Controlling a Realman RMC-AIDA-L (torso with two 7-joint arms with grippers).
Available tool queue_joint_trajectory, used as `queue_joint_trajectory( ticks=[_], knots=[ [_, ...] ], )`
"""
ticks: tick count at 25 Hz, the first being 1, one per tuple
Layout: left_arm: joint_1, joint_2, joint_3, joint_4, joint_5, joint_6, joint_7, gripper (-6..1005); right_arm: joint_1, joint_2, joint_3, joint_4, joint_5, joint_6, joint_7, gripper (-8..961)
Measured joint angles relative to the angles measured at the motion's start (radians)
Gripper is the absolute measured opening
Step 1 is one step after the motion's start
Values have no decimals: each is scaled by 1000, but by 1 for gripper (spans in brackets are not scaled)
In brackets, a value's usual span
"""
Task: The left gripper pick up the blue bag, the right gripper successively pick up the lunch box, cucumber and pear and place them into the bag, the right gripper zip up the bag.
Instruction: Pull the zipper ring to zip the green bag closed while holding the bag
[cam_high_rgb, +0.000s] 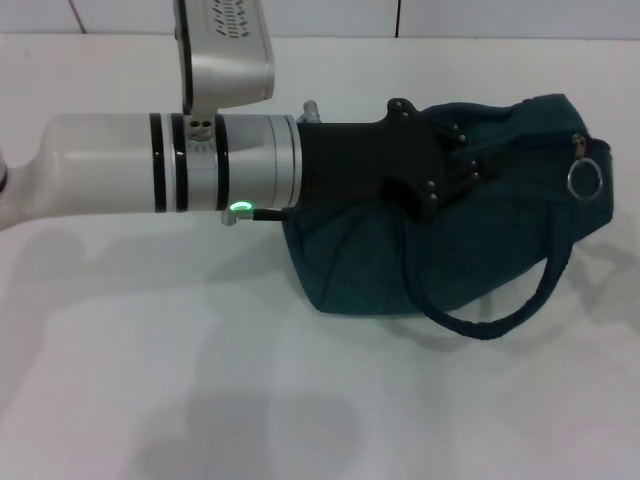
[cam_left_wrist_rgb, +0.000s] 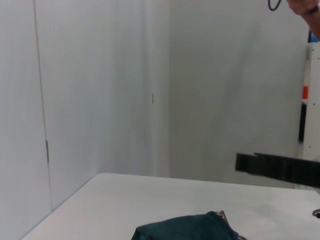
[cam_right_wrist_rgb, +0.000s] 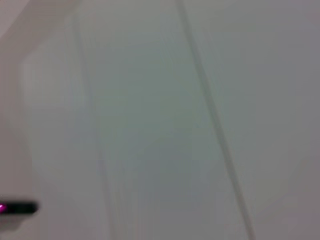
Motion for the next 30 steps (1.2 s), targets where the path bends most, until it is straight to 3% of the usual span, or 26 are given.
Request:
queue_joint_trajectory(
  ticks=[8, 16, 30],
  knots=[
    [-7, -1, -2, -9, 5, 0, 15, 90, 45, -1, -6, 4, -51, 46, 10, 270],
    [-12, -1, -2, -13, 6, -3, 15, 87, 93, 7, -29, 0, -87, 129, 54, 411],
    [-15, -2, 4, -23, 3, -9, 41, 86, 175, 6, -33, -11, -225, 196, 173, 408]
  ],
)
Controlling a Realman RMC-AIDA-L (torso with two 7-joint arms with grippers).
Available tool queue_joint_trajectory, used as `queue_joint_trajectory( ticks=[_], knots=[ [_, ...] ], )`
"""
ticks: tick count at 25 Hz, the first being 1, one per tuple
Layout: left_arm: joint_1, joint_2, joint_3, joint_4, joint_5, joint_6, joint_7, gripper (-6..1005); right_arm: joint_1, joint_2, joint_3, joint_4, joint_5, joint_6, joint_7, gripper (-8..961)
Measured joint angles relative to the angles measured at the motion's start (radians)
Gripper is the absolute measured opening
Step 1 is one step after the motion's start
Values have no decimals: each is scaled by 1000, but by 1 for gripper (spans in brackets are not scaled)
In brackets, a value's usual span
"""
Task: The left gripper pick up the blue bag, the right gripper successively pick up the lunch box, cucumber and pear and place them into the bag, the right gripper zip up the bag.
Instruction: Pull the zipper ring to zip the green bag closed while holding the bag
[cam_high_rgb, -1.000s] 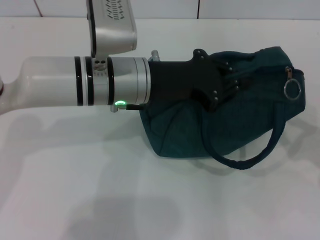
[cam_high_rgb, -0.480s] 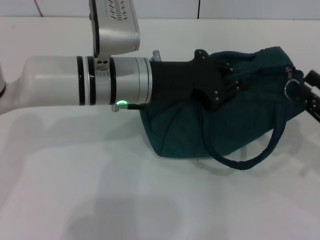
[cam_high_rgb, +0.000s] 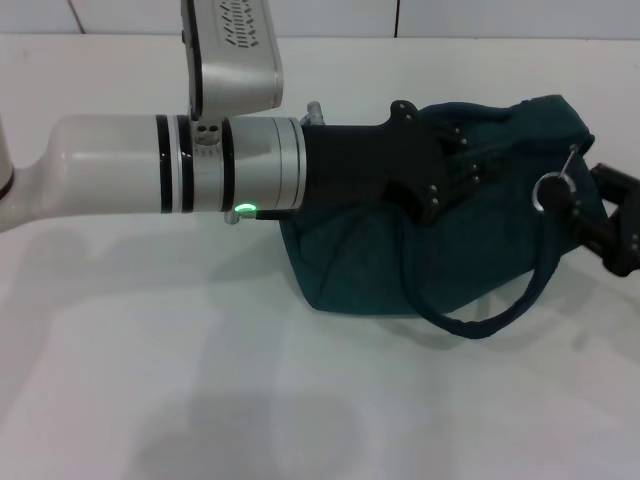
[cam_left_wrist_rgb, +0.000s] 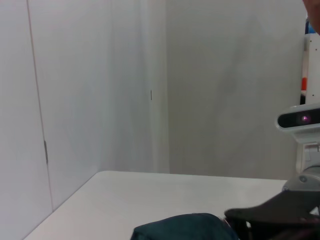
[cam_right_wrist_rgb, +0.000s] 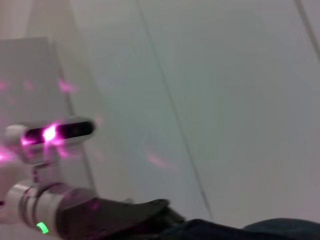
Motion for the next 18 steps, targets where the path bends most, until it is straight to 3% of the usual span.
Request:
queue_joint_trajectory(
  ticks=[9, 18],
  knots=[
    [-1, 0, -5, -8, -2, -1, 15, 87, -9, -3, 17, -29, -31, -4, -11, 407],
    [-7, 0, -7, -22, -5, -2, 32, 84, -91, -22, 142, -31, -28, -122, -61, 404]
  ],
)
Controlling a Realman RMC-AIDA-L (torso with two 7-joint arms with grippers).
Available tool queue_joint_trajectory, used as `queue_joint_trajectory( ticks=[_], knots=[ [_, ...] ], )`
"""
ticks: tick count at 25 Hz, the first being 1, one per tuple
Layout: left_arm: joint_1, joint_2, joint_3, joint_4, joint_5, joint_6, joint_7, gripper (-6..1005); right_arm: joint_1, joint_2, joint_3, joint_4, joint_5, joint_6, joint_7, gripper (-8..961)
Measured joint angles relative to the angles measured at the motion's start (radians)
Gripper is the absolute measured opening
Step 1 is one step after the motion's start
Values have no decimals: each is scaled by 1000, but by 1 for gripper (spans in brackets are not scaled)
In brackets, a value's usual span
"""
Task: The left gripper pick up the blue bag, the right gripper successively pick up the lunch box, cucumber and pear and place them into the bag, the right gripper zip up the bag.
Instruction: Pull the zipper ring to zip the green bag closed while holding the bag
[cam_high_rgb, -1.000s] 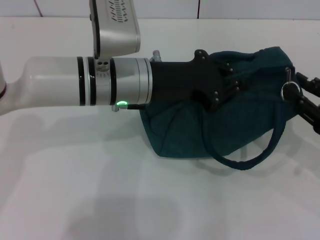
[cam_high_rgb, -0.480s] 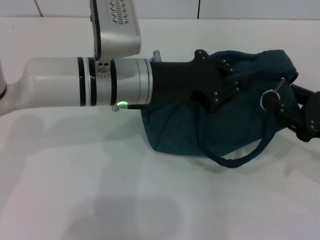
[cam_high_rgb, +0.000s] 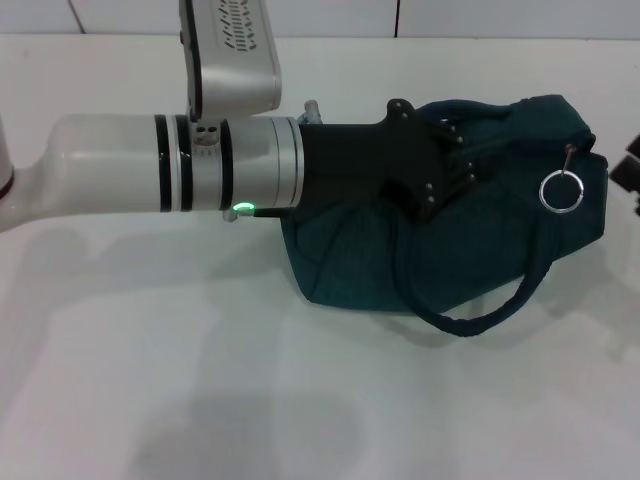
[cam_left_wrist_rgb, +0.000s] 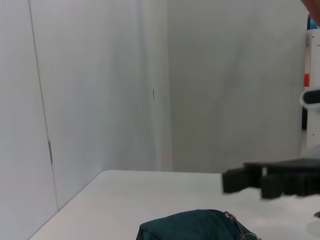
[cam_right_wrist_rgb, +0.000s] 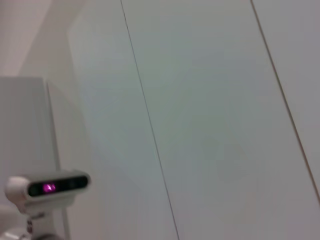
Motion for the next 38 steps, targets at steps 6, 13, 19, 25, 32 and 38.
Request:
queue_joint_trajectory(
  ticks=[6, 13, 19, 25, 32, 38],
  knots=[
    [-6, 0, -12, -2, 7, -3, 6, 84, -6, -10, -1, -1, -79, -59, -1, 402],
    [-21, 0, -13, -14, 8, -4, 8, 83, -2, -3, 5, -1, -107, 19, 6, 400],
    [-22, 1, -13, -17, 8, -4, 10, 83, -1, -1, 22, -11, -101, 50, 7, 398],
    [-22, -1, -13, -18, 8, -10, 15, 83, 19, -1, 27, -11, -108, 60, 9, 396],
    [-32, 0, -13, -39, 0, -18, 22, 83, 45, 0, 20, -12, -113, 102, 27, 394],
    [-43, -1, -13, -43, -1, -20, 22, 82, 82, 6, 19, -13, -142, 142, 50, 392]
  ],
)
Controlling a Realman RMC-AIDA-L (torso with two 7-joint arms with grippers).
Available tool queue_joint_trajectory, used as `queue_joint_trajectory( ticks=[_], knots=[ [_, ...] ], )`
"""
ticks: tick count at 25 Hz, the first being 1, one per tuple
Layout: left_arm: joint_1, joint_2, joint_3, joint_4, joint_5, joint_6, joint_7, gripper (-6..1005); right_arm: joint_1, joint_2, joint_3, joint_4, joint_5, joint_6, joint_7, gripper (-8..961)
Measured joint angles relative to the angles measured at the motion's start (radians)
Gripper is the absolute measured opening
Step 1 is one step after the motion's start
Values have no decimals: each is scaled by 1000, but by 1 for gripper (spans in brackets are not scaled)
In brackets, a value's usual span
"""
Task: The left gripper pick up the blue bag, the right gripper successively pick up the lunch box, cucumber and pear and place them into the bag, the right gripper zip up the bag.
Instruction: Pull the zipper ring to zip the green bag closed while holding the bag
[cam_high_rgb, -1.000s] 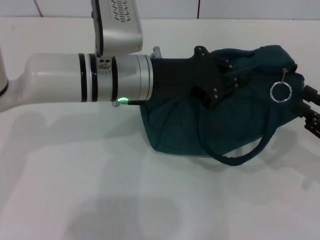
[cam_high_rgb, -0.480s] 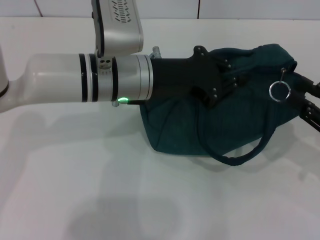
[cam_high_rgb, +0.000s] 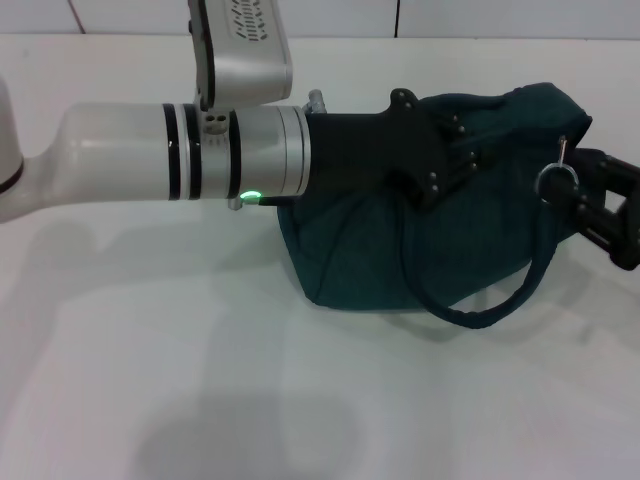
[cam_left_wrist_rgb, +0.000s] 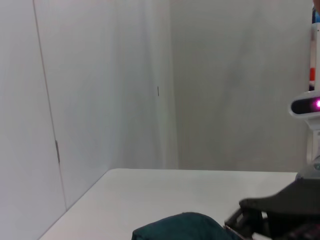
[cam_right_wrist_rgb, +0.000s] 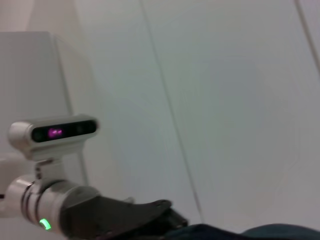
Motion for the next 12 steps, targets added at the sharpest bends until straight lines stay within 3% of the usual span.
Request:
queue_joint_trajectory(
  ticks=[12],
  knots=[
    [-12, -1, 0, -8, -2, -7, 4, 82, 28, 7, 3, -25, -71, 20, 25, 347]
  ],
)
